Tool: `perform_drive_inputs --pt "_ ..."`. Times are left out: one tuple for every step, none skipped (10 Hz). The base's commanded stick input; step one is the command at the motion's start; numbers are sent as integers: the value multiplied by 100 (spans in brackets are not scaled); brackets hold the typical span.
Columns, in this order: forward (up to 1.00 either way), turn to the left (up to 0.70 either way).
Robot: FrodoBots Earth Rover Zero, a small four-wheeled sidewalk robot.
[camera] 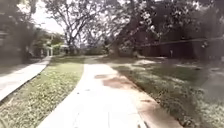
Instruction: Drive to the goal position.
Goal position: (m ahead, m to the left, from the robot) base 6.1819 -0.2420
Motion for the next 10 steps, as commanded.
perform_drive_inputs --pt "70 0" --pt "70 0" --pt "70 0" --pt "70 0" --pt "70 0" --pt "70 0" --pt "70 0" --pt "70 0" --pt "70 0" --pt "70 0"
